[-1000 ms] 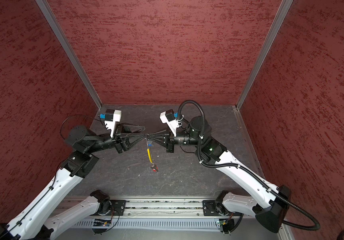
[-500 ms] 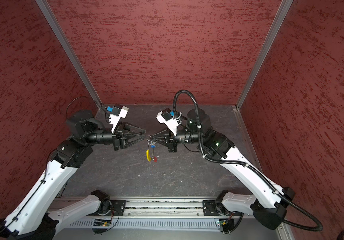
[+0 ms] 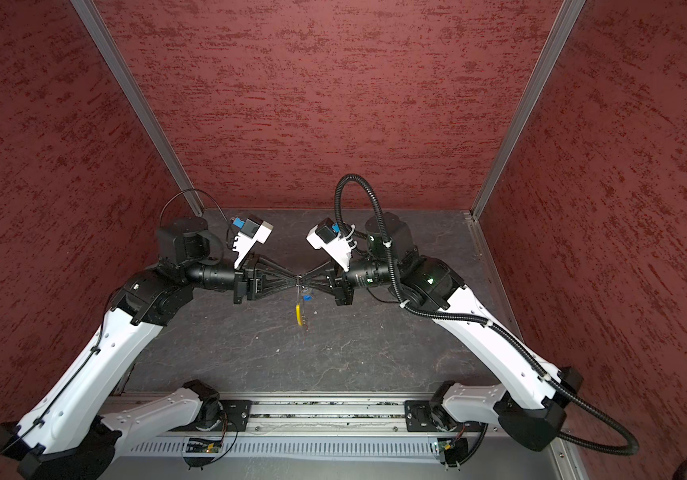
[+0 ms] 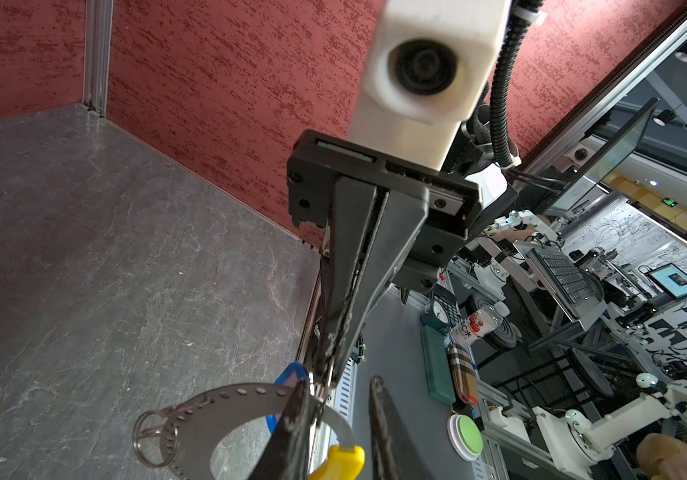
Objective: Remove the keys from the keyring
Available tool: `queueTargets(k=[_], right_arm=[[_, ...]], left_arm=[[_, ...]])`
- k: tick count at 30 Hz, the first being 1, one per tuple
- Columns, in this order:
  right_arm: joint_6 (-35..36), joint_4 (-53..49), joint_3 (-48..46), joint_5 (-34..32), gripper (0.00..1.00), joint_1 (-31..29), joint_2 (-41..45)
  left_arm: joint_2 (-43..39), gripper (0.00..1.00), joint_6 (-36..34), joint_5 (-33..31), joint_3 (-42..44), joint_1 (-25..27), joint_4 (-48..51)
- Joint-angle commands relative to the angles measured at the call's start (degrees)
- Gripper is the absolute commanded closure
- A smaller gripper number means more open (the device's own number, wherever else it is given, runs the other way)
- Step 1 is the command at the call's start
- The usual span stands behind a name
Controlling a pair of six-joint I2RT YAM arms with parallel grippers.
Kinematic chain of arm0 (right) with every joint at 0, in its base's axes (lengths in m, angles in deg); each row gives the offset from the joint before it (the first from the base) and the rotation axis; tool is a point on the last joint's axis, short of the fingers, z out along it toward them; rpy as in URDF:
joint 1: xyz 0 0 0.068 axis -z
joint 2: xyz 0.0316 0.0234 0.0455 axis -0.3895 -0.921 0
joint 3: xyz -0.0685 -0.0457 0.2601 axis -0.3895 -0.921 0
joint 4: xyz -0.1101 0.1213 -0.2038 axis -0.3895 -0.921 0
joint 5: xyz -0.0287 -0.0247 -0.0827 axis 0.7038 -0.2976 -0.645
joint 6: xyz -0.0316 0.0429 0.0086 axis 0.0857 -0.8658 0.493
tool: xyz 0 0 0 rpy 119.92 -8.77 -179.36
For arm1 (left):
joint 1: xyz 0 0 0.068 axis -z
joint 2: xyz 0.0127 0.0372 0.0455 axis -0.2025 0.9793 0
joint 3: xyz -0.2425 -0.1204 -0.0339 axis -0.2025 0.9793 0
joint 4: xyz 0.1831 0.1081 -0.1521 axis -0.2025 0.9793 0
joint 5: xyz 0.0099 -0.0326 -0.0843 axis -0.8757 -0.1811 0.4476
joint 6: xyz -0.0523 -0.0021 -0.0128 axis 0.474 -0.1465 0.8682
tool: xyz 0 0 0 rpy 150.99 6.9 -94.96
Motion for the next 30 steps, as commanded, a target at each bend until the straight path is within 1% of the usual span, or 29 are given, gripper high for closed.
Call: queueTargets(k=[1, 3, 11, 15, 18, 22, 25, 26, 28, 30], right_arm=[[1.8, -0.5, 2.4, -0.5, 1.00, -0.2, 0.2], [1.9, -0.8, 2.7, -0.5, 1.00, -0.2, 0.0], [2.0, -1.8, 3.7, -0.4, 1.00, -0.2, -1.1], [2.0, -2.5, 4.3, -0.6, 1.00, -0.3, -1.7], [2.0, -2.8, 4.7, -0.8, 1.00, -0.3, -2.0], [1.3, -2.0, 4.9, -1.1, 1.00, -0.4, -2.0], [0.2, -0.1, 4.6, -1.6, 1.00, -0.5, -1.7], [-0.2, 0.9, 4.2, -2.1, 0.93, -0.6, -1.4], [-0.9, 3.2, 3.3, -3.0, 0.76, -0.6, -0.5], [-1.6, 6.2, 1.7, -4.1, 0.64, -0.6, 1.0]], left_arm=[[0.0, 0.78, -1.6, 1.0, -1.4, 0.6, 1.3], [0.1, 0.81, -1.7, 0.8, -1.5, 0.6, 1.3], [0.1, 0.84, -2.8, -0.6, -1.8, 1.6, 1.1], [0.0, 0.90, -3.6, -1.9, -1.8, 2.4, 0.8], [0.1, 0.99, -4.2, -3.1, -1.8, 2.7, 0.9], [-0.6, 1.00, -4.0, -5.2, -1.2, 3.0, -0.6], [-1.8, 1.00, -2.6, -6.4, 0.9, 3.1, -4.8], [-2.5, 1.00, -2.0, -7.0, 1.8, 3.0, -6.7], [-3.7, 1.00, -1.4, -8.2, 3.2, 3.0, -9.5], [-4.6, 1.00, -0.3, -8.8, 4.5, 3.0, -12.5]])
